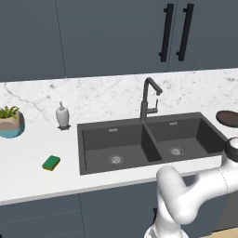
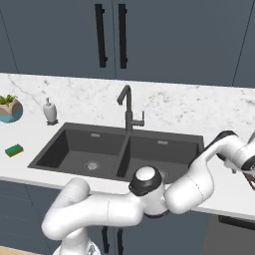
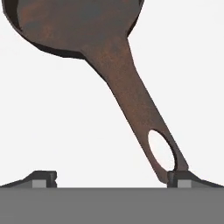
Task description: Pick the pan and sponge and place them into the sink. Then turn on the water.
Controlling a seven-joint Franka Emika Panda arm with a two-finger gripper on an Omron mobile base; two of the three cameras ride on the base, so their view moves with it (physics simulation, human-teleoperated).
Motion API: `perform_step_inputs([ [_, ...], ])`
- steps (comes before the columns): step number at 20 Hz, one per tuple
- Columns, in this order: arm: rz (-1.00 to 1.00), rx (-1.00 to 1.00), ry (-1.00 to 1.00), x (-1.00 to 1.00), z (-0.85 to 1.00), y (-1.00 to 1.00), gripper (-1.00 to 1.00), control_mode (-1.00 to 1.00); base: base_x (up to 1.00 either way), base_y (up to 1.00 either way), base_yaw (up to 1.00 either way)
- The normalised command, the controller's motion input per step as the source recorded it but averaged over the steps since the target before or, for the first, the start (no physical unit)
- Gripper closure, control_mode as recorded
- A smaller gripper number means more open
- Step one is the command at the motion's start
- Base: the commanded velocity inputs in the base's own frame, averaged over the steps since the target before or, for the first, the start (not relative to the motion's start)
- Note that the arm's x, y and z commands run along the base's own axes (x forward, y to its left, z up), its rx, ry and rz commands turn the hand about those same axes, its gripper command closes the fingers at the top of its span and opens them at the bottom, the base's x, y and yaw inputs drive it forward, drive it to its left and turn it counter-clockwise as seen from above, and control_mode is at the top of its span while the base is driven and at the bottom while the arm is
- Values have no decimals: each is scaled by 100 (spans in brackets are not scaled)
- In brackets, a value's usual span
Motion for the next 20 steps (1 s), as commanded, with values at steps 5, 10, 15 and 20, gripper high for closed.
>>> perform_step_inputs([
  [5, 6, 0, 0, 40, -4, -24, -100, -100, 0, 0, 0],
  [10, 15, -2, 0, 16, 0, -18, -100, -100, 0, 0, 0],
  [15, 20, 0, 0, 6, 0, -15, -100, -100, 0, 0, 0],
  [20, 25, 0, 0, 33, 0, -8, -100, -100, 0, 0, 0],
])
